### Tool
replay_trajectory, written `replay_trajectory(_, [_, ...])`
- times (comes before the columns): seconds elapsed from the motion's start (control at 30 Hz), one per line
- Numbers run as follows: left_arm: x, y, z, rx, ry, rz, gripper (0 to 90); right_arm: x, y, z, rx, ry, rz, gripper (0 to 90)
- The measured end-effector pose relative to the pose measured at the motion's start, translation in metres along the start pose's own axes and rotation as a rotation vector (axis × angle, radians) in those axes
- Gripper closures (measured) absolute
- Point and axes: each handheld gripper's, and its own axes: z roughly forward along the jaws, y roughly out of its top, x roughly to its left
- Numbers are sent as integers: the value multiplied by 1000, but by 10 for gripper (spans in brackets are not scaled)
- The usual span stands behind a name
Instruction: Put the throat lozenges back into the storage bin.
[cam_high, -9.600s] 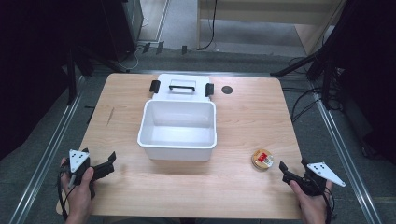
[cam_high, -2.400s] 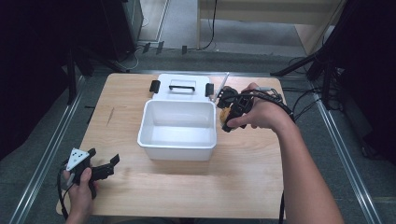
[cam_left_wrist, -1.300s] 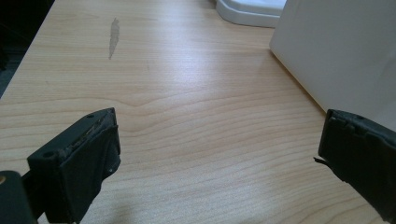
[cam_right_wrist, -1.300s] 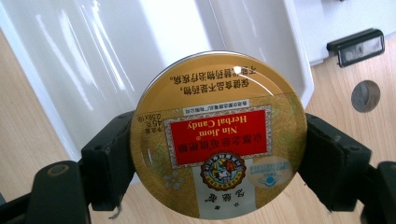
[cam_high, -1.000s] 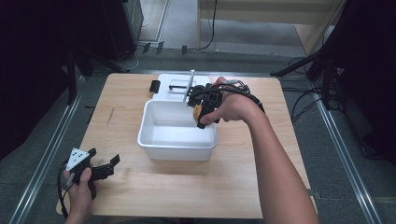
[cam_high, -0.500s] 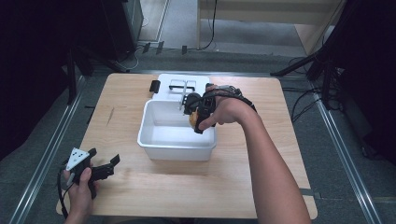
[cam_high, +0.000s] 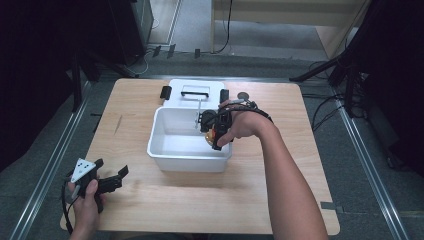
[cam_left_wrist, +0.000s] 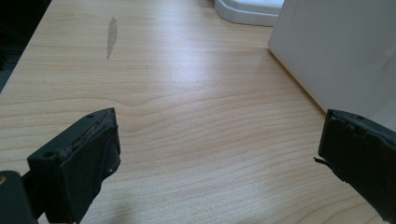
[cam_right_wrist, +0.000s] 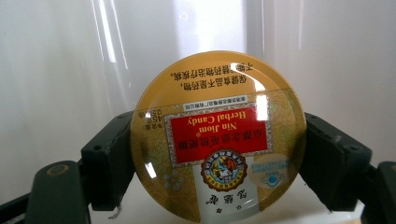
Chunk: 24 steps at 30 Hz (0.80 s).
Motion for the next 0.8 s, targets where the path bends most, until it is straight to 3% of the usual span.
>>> replay_trajectory(0.17, [0,0,0,0,0,0,0,3,1,8,13,-6,-19,203])
replay_trajectory(0.37, [0,0,0,0,1,-1,0,5,6,16,66,3,-2,203])
replay_trajectory(0.8, [0,0,0,3,0,-4,0,3,10,25,104,9,22,202])
